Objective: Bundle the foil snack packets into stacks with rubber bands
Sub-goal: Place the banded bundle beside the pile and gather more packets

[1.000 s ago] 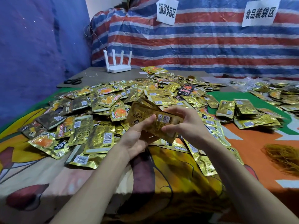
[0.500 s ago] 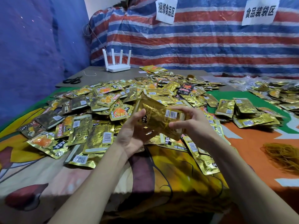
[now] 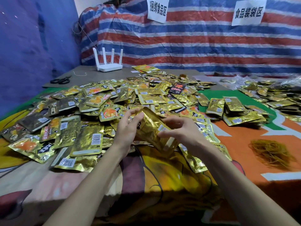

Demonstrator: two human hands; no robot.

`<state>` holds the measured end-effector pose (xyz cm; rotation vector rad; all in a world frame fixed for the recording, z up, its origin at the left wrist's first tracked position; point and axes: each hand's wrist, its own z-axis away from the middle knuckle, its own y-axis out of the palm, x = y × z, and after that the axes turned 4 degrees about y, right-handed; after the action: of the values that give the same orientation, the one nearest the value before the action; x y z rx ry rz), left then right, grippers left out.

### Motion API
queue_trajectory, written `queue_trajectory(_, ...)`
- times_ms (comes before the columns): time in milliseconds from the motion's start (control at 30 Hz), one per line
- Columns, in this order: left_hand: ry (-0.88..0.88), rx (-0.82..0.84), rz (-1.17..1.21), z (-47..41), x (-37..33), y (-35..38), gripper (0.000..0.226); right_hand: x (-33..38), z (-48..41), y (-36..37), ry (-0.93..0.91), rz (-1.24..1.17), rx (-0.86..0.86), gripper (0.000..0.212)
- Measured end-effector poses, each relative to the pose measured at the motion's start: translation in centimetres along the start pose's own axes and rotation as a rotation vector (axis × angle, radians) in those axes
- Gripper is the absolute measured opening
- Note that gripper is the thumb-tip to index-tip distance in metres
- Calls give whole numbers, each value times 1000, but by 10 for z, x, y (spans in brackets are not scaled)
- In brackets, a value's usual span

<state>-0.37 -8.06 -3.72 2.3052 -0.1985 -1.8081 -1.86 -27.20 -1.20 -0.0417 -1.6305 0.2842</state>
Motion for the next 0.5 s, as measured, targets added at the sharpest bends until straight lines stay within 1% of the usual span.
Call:
queue_trajectory(33,34,-32,-38,0,1,1,8,0,1,0,15,-7,19,36)
queue_trajectory(100,80,-72,-51,-1,1,1,10,0,2,1,49,-46,41,43)
queue_trajectory(200,90,-125,-65,-1,0,2,8,2,7,3,91,-64,112,49)
queue_trajectory(267,105,-170,-146,-1,0,5,4,0,10,7,105,-74,139,55)
queue_trajectory(367,157,-265,-342,4,-1,10,34,-3,14,10,102,-166,122,48)
queue_trajectory(433,227,-336,-475,6,-6,14,42,-1,17,7,115,-240,174,37)
queue_trajectory(467,262,-342,-507,6,-9,18,43,1,20,5,116,-246,204,35)
queue_trajectory(500,281,-331,-512,6,-12,23,44,1,20,3,105,-245,222,38)
